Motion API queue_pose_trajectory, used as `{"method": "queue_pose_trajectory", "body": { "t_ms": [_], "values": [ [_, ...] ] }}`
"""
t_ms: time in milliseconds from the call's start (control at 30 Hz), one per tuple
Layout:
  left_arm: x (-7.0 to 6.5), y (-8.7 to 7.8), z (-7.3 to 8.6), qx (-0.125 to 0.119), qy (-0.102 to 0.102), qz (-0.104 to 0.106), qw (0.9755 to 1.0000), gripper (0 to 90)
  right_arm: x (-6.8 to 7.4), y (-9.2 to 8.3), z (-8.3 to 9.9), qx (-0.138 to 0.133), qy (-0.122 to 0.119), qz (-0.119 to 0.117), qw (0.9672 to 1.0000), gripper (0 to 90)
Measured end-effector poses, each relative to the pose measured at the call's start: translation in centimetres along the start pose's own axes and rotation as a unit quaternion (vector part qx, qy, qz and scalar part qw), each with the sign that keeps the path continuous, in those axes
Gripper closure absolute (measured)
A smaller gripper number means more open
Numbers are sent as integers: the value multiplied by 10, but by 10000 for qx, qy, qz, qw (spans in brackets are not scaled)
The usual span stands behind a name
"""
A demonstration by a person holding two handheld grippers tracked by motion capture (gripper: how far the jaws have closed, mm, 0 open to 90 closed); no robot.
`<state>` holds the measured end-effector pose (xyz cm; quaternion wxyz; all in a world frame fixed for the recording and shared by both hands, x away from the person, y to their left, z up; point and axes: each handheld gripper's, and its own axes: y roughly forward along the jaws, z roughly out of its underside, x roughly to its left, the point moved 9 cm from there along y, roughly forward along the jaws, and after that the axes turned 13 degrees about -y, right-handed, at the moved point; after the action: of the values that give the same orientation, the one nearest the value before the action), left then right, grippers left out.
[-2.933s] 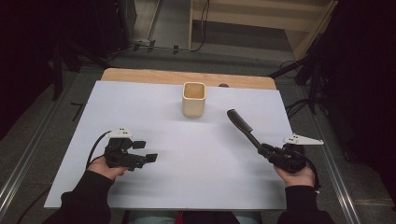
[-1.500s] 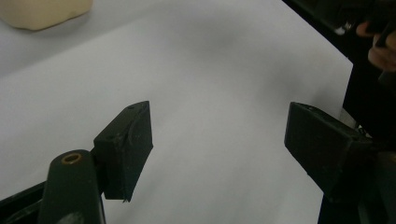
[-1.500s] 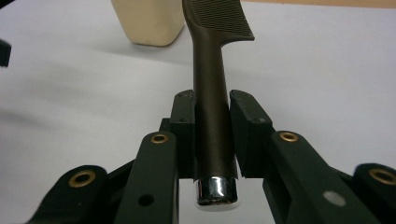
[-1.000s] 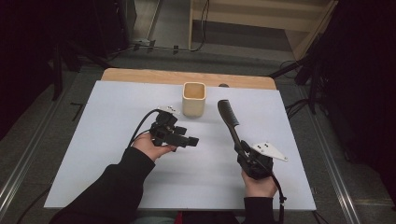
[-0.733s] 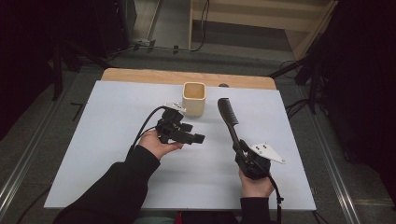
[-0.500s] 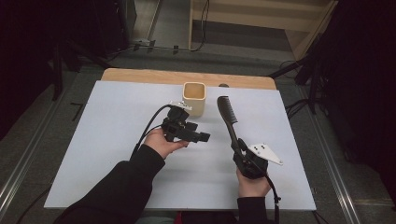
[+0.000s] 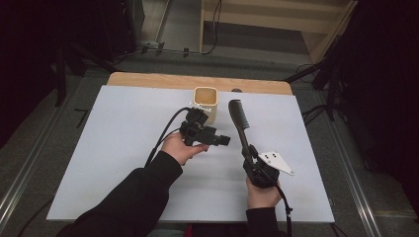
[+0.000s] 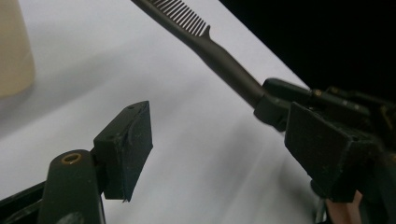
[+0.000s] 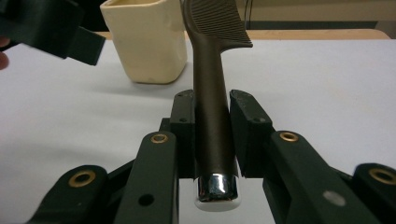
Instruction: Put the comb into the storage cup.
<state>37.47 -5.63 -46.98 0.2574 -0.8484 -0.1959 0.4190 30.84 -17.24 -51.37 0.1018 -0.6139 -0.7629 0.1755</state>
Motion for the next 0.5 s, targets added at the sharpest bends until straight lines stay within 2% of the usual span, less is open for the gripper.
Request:
{"method": "queue_pose_trajectory", "body": {
  "t_ms": [100, 333, 500],
  "values": [
    [-3, 3, -1, 18, -128, 43, 9999, 267, 2, 0, -2, -66, 29, 19, 10000, 703],
    [-7, 10, -8, -140, -106, -153, 9997, 267, 3, -2, -5, -223, 34, 129, 9997, 703],
    [-12, 16, -16, -276, 29, -274, 9992, 282, 2, 0, -7, -292, 135, 184, 9993, 703]
  ]
}}
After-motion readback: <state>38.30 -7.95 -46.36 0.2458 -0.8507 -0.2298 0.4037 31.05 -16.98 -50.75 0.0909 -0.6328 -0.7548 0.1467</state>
